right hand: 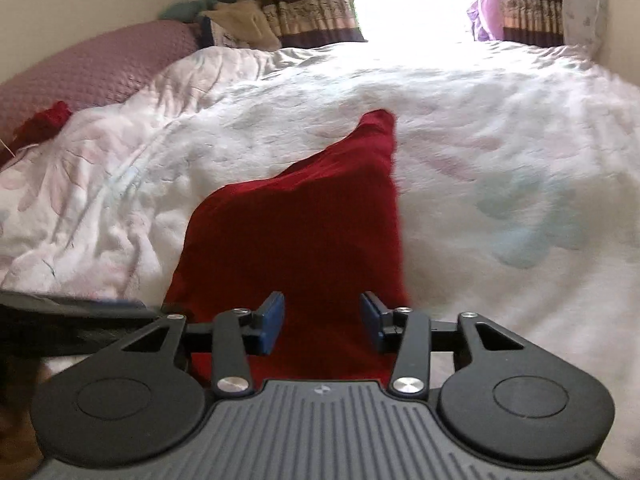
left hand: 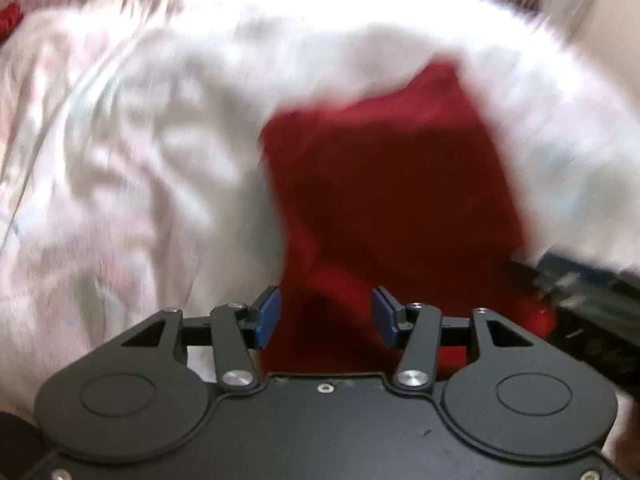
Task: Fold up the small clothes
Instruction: 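Open the left tool to release the folded shirt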
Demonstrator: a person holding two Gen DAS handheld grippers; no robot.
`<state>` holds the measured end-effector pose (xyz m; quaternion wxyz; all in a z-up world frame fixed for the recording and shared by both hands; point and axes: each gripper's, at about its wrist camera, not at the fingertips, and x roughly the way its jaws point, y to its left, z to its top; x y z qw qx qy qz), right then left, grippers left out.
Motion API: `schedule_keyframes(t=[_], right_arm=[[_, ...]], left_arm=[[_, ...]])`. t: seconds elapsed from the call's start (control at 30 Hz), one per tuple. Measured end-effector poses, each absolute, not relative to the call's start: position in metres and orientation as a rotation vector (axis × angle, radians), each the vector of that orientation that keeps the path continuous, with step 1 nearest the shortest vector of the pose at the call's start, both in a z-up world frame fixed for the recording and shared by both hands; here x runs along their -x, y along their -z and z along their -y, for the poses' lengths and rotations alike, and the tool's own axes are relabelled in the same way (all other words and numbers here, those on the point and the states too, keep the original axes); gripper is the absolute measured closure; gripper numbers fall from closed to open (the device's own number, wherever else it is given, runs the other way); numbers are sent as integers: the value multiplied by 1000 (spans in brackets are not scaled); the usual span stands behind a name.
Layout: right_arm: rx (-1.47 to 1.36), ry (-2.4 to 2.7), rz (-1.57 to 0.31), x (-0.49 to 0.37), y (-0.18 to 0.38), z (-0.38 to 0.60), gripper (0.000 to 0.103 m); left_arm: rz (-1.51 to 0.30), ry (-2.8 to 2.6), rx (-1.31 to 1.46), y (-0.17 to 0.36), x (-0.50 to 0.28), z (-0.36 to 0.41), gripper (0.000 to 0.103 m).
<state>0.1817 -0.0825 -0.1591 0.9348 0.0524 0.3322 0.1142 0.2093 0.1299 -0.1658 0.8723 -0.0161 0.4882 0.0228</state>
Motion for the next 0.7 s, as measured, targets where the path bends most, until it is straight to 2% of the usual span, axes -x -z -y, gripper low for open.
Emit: schedule_keyframes(t=[0.03, 0.1, 0.13, 0.27, 0.53, 0.6, 0.7], right_arm=[[-96, -219, -686, -188, 168, 81, 55], [-35, -152, -703, -199, 187, 78, 66], [-13, -125, -709, -205, 198, 81, 66], [-108, -104, -699, -209, 208, 100, 62], [-52, 29, -686, -195, 195, 101, 60], [-49, 82, -665, -192, 188, 104, 63], [-87, 38, -528, -190, 167, 106, 66]], left_arm=[[-1062, -58, 1, 180, -214, -130, 48], [-1046, -51, 43, 191, -208, -135, 42], [-1054, -46, 71, 190, -205, -140, 42], [-1077, -42, 44, 190, -197, -141, 42], [-1091, -47, 21, 180, -192, -144, 43], [-1047, -63, 29, 168, -197, -147, 46], [-906, -68, 69, 145, -202, -150, 45]])
